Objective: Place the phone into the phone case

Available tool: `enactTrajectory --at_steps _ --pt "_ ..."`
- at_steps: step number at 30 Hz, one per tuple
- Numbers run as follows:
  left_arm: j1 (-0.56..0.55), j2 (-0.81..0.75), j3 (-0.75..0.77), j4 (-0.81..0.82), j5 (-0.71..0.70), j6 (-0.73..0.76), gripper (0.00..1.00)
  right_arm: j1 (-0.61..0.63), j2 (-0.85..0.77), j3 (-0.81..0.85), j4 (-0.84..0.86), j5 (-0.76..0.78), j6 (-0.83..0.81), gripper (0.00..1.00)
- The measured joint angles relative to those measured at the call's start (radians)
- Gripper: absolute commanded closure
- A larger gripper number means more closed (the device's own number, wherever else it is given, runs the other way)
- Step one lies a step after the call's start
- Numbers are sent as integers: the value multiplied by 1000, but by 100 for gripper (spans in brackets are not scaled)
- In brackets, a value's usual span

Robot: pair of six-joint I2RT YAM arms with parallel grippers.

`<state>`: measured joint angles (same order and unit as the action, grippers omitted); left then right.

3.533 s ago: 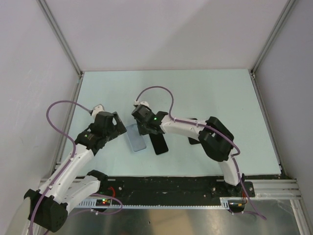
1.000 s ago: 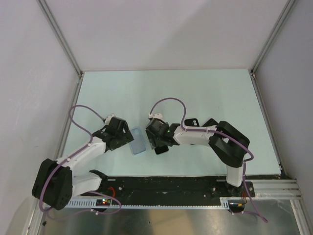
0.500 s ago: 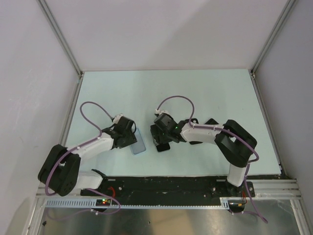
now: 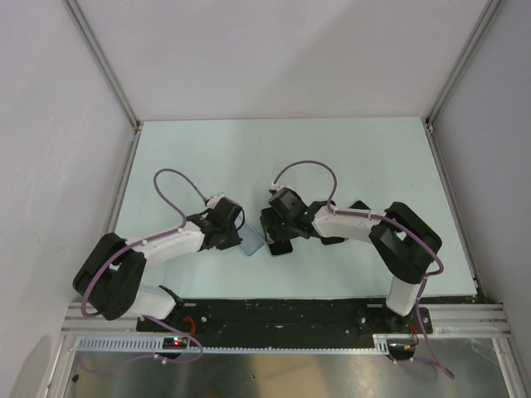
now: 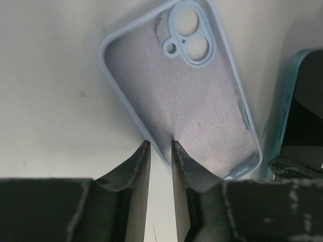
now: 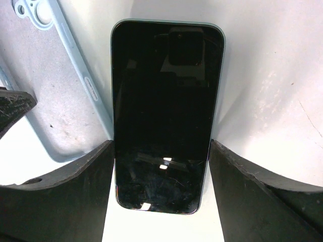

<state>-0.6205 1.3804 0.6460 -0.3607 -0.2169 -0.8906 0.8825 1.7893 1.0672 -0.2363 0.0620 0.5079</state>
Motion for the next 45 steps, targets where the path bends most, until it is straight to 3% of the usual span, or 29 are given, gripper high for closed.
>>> enactTrajectory --at_steps 16,31,38,45 --pt "-86 86 99 0 64 46 90 -19 -27 -7 -47 1 -4 57" --pt "-150 112 150 0 137 176 94 -5 -35 -7 -48 5 -4 57" --pt "-150 112 150 -1 145 195 86 0 -35 -7 -48 7 -4 57" --pt "-154 79 142 0 149 195 68 10 -35 -7 -46 9 -4 57"
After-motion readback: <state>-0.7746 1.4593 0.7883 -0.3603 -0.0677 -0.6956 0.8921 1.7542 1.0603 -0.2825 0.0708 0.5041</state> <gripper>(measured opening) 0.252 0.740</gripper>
